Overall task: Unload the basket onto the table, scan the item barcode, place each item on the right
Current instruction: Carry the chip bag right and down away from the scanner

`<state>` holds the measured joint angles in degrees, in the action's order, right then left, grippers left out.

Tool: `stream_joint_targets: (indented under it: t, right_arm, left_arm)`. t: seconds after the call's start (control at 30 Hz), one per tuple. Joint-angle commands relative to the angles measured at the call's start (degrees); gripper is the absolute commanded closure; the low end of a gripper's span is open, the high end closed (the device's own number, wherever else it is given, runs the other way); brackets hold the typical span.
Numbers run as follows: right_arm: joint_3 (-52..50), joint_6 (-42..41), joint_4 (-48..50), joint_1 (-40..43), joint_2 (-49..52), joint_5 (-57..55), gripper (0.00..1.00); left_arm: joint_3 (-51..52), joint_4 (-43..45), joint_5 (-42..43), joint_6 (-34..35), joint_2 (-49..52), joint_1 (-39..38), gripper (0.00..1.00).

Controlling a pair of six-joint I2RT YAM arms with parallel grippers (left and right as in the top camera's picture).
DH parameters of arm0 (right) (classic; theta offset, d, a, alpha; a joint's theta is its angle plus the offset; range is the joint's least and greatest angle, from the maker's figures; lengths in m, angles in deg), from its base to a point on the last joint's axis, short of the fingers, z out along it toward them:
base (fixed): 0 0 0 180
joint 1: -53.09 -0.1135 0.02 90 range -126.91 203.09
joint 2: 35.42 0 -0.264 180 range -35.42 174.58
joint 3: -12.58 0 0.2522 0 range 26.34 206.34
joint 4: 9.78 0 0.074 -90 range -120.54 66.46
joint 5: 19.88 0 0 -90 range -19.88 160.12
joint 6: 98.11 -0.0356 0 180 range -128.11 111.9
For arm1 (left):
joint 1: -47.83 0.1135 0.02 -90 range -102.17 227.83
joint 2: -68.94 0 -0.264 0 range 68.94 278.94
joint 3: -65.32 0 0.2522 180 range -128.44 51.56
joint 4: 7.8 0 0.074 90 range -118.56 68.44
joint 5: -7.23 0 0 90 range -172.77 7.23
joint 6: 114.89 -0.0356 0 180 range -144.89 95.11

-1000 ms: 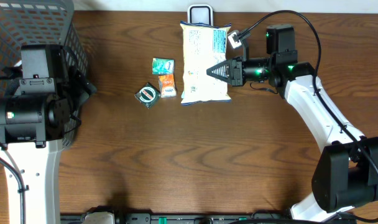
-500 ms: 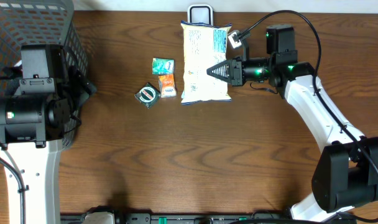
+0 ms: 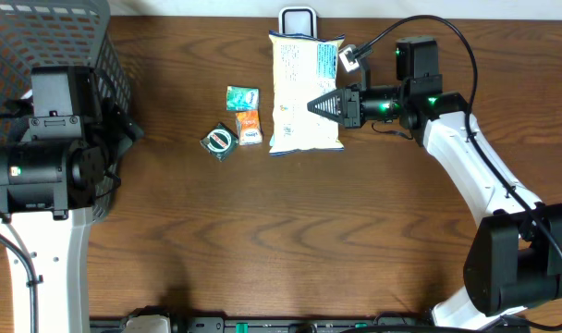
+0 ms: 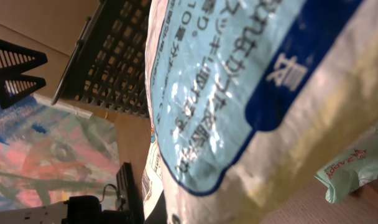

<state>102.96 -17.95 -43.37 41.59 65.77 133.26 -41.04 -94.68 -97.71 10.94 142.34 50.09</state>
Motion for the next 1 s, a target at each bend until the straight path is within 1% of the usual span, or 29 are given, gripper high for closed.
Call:
stream_joint_targets:
  t: [0.0,0.2,0.27,0.33,0.37,0.5,0.53,0.67,0.77,0.8,0.87,0.9,0.97]
  right_arm:
    - [0.94,1.11,0.04,-0.22,-0.79,1.01,0.99]
    - [0.94,1.09,-3.43,-0.22,-0.76,-5.07,0.99]
    - [0.94,1.14,-5.35,-0.24,-0.76,-10.71,0.99]
    - [0.96,2.01,-10.08,-0.37,-0.79,-24.94,0.99]
    - [0.96,3.58,-13.07,-0.63,-0.79,-34.53,0.99]
    - [0.96,10.23,-21.68,-2.21,-0.79,-60.39,0.99]
    - [0.96,10.16,-23.37,-2.73,-0.79,-66.34,0.99]
    - [0.96,10.16,-26.34,-4.59,-0.79,-83.03,0.99]
    - [0.96,12.28,-26.86,-5.70,-0.79,-87.80,0.99]
    - [0.96,16.09,-27.43,-6.54,-0.79,-89.22,0.99]
    - [0.94,20.70,-27.91,-7.37,-0.76,-89.39,0.99]
    - [0.92,22.49,-28.24,-7.72,-0.76,-89.59,0.99]
    - [0.76,23.32,-28.61,-7.82,-0.76,-90.33,0.99]
  left_arm:
    - [-0.31,-0.17,-0.57,0.26,0.00,0.42,0.02]
    - [-0.31,-0.17,-0.57,0.26,0.00,0.42,0.02]
    - [-0.31,-0.17,-0.57,0.26,0.00,0.42,0.02]
    - [-0.31,-0.17,-0.57,0.26,0.00,0.42,0.02]
    - [-0.31,-0.17,-0.57,0.26,0.00,0.42,0.02]
    - [-0.31,-0.17,-0.57,0.26,0.00,0.42,0.02]
    - [-0.31,-0.17,-0.57,0.26,0.00,0.42,0.02]
    - [-0.31,-0.17,-0.57,0.26,0.00,0.42,0.02]
    - [-0.31,-0.17,-0.57,0.26,0.00,0.42,0.02]
    - [-0.31,-0.17,-0.57,0.26,0.00,0.42,0.03]
    - [-0.31,-0.17,-0.57,0.26,0.00,0.42,0.02]
    - [-0.31,-0.17,-0.57,0.26,0.00,0.42,0.03]
    - [-0.31,-0.17,-0.57,0.26,0.00,0.42,0.02]
